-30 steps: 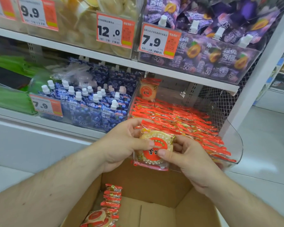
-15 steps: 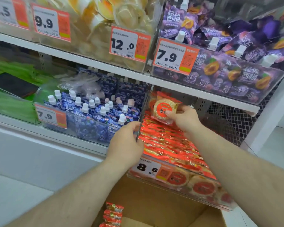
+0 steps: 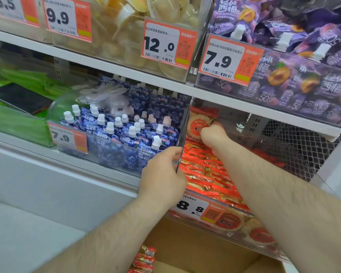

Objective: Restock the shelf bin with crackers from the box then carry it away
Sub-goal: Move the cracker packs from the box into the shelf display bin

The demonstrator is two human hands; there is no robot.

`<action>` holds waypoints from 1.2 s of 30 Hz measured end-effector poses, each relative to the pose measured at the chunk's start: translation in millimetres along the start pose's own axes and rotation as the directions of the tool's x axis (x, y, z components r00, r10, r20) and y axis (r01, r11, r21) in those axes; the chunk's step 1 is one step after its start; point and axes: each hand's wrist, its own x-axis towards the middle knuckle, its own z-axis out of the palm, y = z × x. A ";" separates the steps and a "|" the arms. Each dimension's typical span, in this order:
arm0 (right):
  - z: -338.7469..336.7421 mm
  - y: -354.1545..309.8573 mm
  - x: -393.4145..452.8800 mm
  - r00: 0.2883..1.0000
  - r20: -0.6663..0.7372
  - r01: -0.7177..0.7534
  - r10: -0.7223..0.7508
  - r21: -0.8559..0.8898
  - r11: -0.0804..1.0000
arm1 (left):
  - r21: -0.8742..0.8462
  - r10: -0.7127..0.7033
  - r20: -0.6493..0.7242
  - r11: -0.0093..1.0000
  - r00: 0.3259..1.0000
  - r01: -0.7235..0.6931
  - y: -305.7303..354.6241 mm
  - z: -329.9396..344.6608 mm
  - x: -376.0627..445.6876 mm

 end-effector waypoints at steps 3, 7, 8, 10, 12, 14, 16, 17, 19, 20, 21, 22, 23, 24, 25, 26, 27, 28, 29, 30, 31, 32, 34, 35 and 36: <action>-2.9 3.1 -2.2 0.996 0.091 0.006 0.004 -0.116 0.993 | 0.004 0.005 -0.007 1.000 1.000 -0.005 0.2 0.6 -0.4; -9.0 2.2 -4.0 0.989 0.144 -0.024 0.028 -0.027 0.999 | 0.010 0.004 0.007 1.000 1.000 -0.004 -0.8 -0.2 -1.3; -9.7 1.0 -3.8 0.993 0.116 -0.040 0.037 0.022 0.999 | 0.013 0.006 0.014 1.000 1.000 -0.007 -1.3 -0.5 -1.3; -9.0 -0.9 -5.6 0.996 0.083 -0.044 0.041 0.038 0.998 | 0.022 0.016 0.025 1.000 1.000 -0.016 -1.7 -1.0 -1.1; -6.8 -0.5 -8.4 0.994 0.103 -0.032 0.035 -0.025 0.999 | 0.022 0.016 0.029 1.000 0.999 -0.016 -1.2 -1.3 0.0; -6.1 -0.8 -11.0 0.993 0.117 -0.025 0.032 -0.061 0.998 | 0.023 0.006 0.024 1.000 1.000 -0.007 -0.8 -1.6 0.3; -8.7 -2.1 -12.2 0.990 0.133 -0.030 0.039 -0.069 0.997 | 0.027 0.003 0.020 1.000 1.000 -0.004 -1.0 -2.0 0.4; -11.5 -2.9 -13.1 0.989 0.139 -0.035 0.043 -0.061 0.998 | 0.022 0.002 0.022 1.000 1.000 -0.003 -1.1 -2.5 0.4; -17.6 -2.9 -16.3 0.987 0.151 -0.046 0.053 -0.047 0.998 | 0.015 0.000 0.035 1.000 0.999 0.000 -0.7 -3.9 0.4; -21.1 -2.2 -18.3 0.986 0.158 -0.053 0.060 -0.049 0.997 | 0.015 -0.003 0.043 1.000 0.999 0.002 -0.4 -4.5 0.8; -25.1 -1.9 -21.9 0.984 0.161 -0.070 0.079 -0.060 0.996 | 0.017 -0.007 0.052 1.000 0.999 0.006 0.4 -5.1 1.1; -28.8 -2.3 -26.6 0.983 0.153 -0.090 0.098 -0.062 0.994 | 0.017 -0.012 0.058 1.000 0.998 0.011 1.1 -5.5 1.5; -32.5 -3.3 -32.1 0.983 0.143 -0.104 0.112 -0.064 0.993 | 0.016 -0.019 0.063 1.000 0.998 0.018 1.8 -5.7 1.5; -36.1 -3.9 -37.6 0.984 0.134 -0.113 0.121 -0.063 0.992 | 0.012 -0.024 0.066 1.000 0.998 0.023 2.5 -5.7 1.2; -39.6 -3.4 -42.4 0.985 0.128 -0.108 0.117 -0.073 0.991 | 0.009 -0.030 0.069 1.000 0.997 0.029 3.0 -5.8 0.7; -43.3 -4.0 -49.0 0.987 0.123 -0.096 0.106 -0.080 0.992 | 0.004 -0.030 0.068 1.000 0.997 0.029 3.4 -5.8 0.5; -46.4 -4.3 -54.7 0.988 0.116 -0.088 0.098 -0.084 0.993 | -0.005 -0.026 0.066 1.000 0.997 0.026 4.5 -6.4 -0.1; -49.0 -6.2 -63.0 0.990 0.103 -0.084 0.093 -0.085 0.993 | -0.019 -0.016 0.064 1.000 0.998 0.017 5.3 -6.6 -0.8; -50.8 -7.0 -70.7 0.993 0.078 -0.078 0.085 -0.093 0.993 | -0.033 0.002 0.060 0.999 0.998 0.000 6.0 -7.5 -1.6; -52.4 -8.2 -80.5 0.996 0.052 -0.066 0.072 -0.121 0.991 | -0.040 0.024 0.052 0.999 0.998 -0.022 6.6 -8.5 -2.7; -53.1 -7.9 -90.8 0.998 0.023 -0.045 0.050 -0.167 0.985 | -0.031 0.044 0.035 0.999 0.998 -0.043 7.1 -10.3 -4.7; -52.8 -6.8 -102.1 1.000 -0.006 -0.009 0.008 -0.219 0.976 | -0.008 0.064 0.011 0.998 0.998 -0.064 6.3 -12.5 -6.9; -47.9 0.6 -128.4 0.983 -0.095 0.125 -0.158 -0.292 0.948 | 0.069 0.092 -0.005 0.993 0.996 -0.091 4.4 -20.7 -13.1; -44.9 5.7 -144.0 0.940 -0.160 0.239 -0.301 -0.321 0.916 | 0.127 0.092 0.036 0.987 0.995 -0.096 4.1 -26.2 -16.5; -42.2 10.5 -160.2 0.862 -0.215 0.374 -0.460 -0.342 0.862 | 0.201 0.080 0.118 0.974 0.990 -0.103 3.2 -31.9 -20.3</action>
